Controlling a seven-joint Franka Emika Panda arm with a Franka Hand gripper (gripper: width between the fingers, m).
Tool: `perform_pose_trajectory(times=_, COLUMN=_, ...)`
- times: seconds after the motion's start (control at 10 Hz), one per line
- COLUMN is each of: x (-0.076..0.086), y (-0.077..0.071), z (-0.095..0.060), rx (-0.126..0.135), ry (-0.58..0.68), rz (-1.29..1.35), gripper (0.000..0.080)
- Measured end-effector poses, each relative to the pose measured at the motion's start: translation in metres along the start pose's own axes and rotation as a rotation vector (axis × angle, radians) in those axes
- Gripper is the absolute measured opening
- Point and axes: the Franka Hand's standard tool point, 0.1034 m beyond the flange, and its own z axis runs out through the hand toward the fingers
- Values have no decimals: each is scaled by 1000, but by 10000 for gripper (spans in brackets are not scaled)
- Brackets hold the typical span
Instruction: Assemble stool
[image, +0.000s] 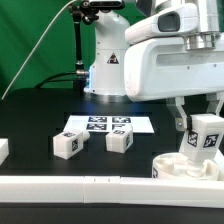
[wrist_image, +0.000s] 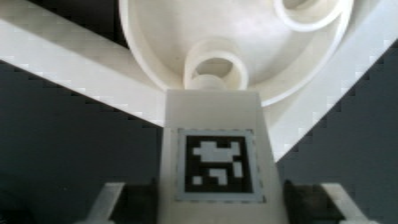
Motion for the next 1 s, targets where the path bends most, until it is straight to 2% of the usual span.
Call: perform_pose_trajectory(times=1.0, x=-1, y=0, z=3, rx=-6, ry=14, rz=-3, gripper=338)
